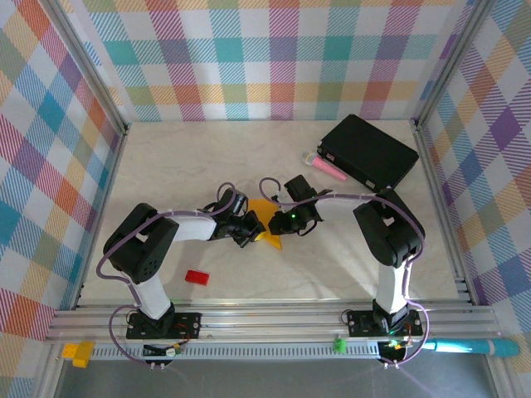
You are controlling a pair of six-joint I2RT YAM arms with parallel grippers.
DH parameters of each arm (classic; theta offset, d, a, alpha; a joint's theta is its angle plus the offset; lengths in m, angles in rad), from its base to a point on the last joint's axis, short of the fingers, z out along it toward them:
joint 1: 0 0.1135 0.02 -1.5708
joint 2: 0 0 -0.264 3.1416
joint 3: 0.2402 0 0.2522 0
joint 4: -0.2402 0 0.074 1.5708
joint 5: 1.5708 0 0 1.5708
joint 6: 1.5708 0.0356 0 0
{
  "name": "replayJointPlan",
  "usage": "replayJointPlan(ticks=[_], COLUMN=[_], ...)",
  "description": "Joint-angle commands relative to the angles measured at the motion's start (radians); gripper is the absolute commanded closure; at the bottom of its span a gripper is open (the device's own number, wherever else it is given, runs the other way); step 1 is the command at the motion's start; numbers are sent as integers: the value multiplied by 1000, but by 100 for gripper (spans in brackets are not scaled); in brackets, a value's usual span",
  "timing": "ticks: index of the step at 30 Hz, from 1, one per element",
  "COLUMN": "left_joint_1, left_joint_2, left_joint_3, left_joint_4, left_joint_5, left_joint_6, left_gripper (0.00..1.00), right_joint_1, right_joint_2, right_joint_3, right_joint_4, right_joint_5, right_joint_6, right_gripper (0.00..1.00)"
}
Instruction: Fold a paper plane with a square sheet of paper (pick it up from the middle)
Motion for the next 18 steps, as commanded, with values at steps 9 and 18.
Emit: replayJointPlan(ticks=[9, 18], left_joint_1=[2, 3], left_joint_2=[10, 8], left_joint_3=[-8, -10], left_joint_4=[39, 63], left_joint_5=[21, 31], left_joint_6=[4, 14], left_gripper=[95, 93], right_joint_1=[-19, -23], right_joint_2=[7, 3], right_joint_3=[5, -6], right_joint_4=[-38, -22], right_joint_5=[3, -4], right_joint_6=[27, 39], right_gripper=[83, 81])
